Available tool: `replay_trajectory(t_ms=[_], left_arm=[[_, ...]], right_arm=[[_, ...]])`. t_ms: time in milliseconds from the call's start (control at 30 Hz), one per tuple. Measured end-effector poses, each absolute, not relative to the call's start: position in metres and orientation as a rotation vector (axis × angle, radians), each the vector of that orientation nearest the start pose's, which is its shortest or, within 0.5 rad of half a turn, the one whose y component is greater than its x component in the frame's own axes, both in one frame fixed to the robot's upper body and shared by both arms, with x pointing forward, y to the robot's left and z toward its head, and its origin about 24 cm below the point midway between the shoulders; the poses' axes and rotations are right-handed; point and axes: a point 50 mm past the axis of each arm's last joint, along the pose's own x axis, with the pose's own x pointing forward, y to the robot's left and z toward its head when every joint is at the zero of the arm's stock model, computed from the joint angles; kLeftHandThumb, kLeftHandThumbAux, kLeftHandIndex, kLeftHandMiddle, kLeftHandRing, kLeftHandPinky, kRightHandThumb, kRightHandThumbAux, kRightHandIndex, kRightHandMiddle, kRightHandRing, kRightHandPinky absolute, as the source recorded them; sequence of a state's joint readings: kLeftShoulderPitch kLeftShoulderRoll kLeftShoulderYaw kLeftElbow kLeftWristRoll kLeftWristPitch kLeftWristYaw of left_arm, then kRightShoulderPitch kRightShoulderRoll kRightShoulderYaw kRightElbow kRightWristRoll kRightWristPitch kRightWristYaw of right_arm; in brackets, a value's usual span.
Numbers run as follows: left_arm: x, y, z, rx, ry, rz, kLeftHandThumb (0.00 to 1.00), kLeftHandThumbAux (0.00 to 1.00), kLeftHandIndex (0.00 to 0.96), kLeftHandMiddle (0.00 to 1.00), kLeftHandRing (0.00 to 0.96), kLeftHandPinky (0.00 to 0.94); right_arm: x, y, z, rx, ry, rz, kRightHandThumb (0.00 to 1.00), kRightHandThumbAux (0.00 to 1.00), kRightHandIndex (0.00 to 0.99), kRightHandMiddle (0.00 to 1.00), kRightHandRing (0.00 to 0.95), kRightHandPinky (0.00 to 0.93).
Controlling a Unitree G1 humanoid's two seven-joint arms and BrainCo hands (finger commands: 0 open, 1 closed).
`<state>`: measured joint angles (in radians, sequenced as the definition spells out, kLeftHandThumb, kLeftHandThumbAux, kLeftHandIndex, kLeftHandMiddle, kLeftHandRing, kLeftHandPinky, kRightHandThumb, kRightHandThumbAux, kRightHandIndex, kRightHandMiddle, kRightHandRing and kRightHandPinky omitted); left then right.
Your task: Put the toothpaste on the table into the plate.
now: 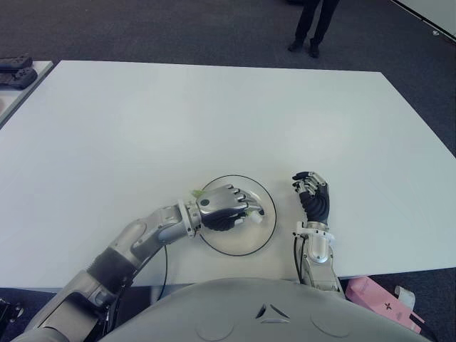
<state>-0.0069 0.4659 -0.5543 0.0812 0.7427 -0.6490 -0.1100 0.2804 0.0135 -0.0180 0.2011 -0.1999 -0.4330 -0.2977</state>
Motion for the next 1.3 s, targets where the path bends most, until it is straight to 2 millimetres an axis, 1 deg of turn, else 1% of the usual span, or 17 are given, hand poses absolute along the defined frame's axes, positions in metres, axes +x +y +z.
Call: replay_trajectory(t_ms=[200, 333, 400, 467, 533, 567, 600, 633, 667, 700, 767, 800, 867, 900, 1000, 1067, 1300], left_arm=[[0.1817, 0.0834, 0.0142, 0.98, -0.492, -1.044, 0.847, 0.666, 0.41, 0.562, 0.899, 0.897], [0.1809, 0.0847, 0.0136, 0.958, -0.503, -1.008, 0.848, 0.664, 0.421, 0.589, 0.867, 0.863], [0.1805, 0.0853, 0.0132, 0.95, -0.499, -0.998, 0.846, 0.663, 0.434, 0.54, 0.852, 0.852], [0.1807, 0.0862, 0.0126, 0.947, -0.487, -0.989, 0.84, 0.666, 0.416, 0.567, 0.812, 0.808], [0.1811, 0.0869, 0.0121, 0.946, -0.473, -0.983, 0.836, 0.668, 0.407, 0.56, 0.742, 0.739], [0.1814, 0.0871, 0.0119, 0.946, -0.464, -0.981, 0.783, 0.681, 0.412, 0.525, 0.646, 0.659], [0.1816, 0.0872, 0.0118, 0.946, -0.456, -0.98, 0.764, 0.686, 0.414, 0.512, 0.611, 0.63], [0.1817, 0.0871, 0.0117, 0.947, -0.451, -0.98, 0.623, 0.643, 0.369, 0.424, 0.489, 0.529], [0.1819, 0.0869, 0.0118, 0.947, -0.445, -0.978, 0.528, 0.615, 0.339, 0.366, 0.41, 0.465], [0.1821, 0.0867, 0.0119, 0.948, -0.44, -0.979, 0.486, 0.602, 0.294, 0.315, 0.353, 0.411], [0.1825, 0.0864, 0.0119, 0.951, -0.426, -0.983, 0.369, 0.562, 0.155, 0.164, 0.187, 0.251], [0.1828, 0.0864, 0.0118, 0.951, -0.418, -0.985, 0.349, 0.554, 0.13, 0.136, 0.158, 0.222], [0.1834, 0.0865, 0.0118, 0.952, -0.407, -0.987, 0.28, 0.511, 0.053, 0.055, 0.065, 0.101], [0.1837, 0.0866, 0.012, 0.953, -0.406, -0.985, 0.259, 0.495, 0.033, 0.035, 0.041, 0.064], [0.1849, 0.0875, 0.0123, 0.959, -0.401, -0.977, 0.223, 0.452, 0.011, 0.011, 0.013, 0.021], [0.1855, 0.0882, 0.0123, 0.964, -0.399, -0.973, 0.211, 0.437, 0.005, 0.005, 0.006, 0.01], [0.1867, 0.0894, 0.0122, 1.002, -0.406, -0.959, 0.155, 0.329, 0.0, 0.0, 0.0, 0.0]], right_arm=[[0.176, -0.1723, -0.0195, -0.182, 0.023, -0.309, 0.708, 0.729, 0.429, 0.496, 0.513, 0.525], [0.1758, -0.1723, -0.0195, -0.183, 0.021, -0.308, 0.708, 0.729, 0.429, 0.495, 0.518, 0.534], [0.1758, -0.1724, -0.0194, -0.184, 0.02, -0.308, 0.708, 0.73, 0.429, 0.495, 0.521, 0.536], [0.1758, -0.1724, -0.0194, -0.185, 0.019, -0.306, 0.708, 0.729, 0.43, 0.496, 0.524, 0.54], [0.1758, -0.1725, -0.0194, -0.185, 0.019, -0.305, 0.709, 0.729, 0.43, 0.497, 0.524, 0.538], [0.1758, -0.1725, -0.0194, -0.185, 0.019, -0.304, 0.709, 0.729, 0.43, 0.498, 0.522, 0.534], [0.1758, -0.1725, -0.0194, -0.185, 0.019, -0.303, 0.709, 0.729, 0.43, 0.498, 0.522, 0.533], [0.1758, -0.1725, -0.0194, -0.185, 0.019, -0.302, 0.709, 0.729, 0.43, 0.498, 0.521, 0.53], [0.1758, -0.1725, -0.0194, -0.185, 0.019, -0.301, 0.709, 0.728, 0.431, 0.499, 0.52, 0.528], [0.1759, -0.1725, -0.0193, -0.185, 0.019, -0.301, 0.709, 0.728, 0.431, 0.499, 0.519, 0.526], [0.1759, -0.1724, -0.0193, -0.184, 0.019, -0.299, 0.709, 0.728, 0.431, 0.501, 0.517, 0.523], [0.1759, -0.1724, -0.0193, -0.184, 0.019, -0.298, 0.709, 0.728, 0.431, 0.501, 0.516, 0.522], [0.176, -0.1724, -0.0192, -0.184, 0.019, -0.298, 0.71, 0.728, 0.431, 0.502, 0.514, 0.522], [0.176, -0.1725, -0.0193, -0.184, 0.019, -0.298, 0.71, 0.728, 0.431, 0.503, 0.513, 0.522], [0.1761, -0.1726, -0.0193, -0.185, 0.021, -0.299, 0.71, 0.728, 0.43, 0.502, 0.512, 0.521], [0.1763, -0.1727, -0.0192, -0.184, 0.021, -0.299, 0.71, 0.728, 0.43, 0.502, 0.511, 0.52], [0.1768, -0.1727, -0.019, -0.185, 0.019, -0.299, 0.709, 0.728, 0.429, 0.502, 0.509, 0.517]])
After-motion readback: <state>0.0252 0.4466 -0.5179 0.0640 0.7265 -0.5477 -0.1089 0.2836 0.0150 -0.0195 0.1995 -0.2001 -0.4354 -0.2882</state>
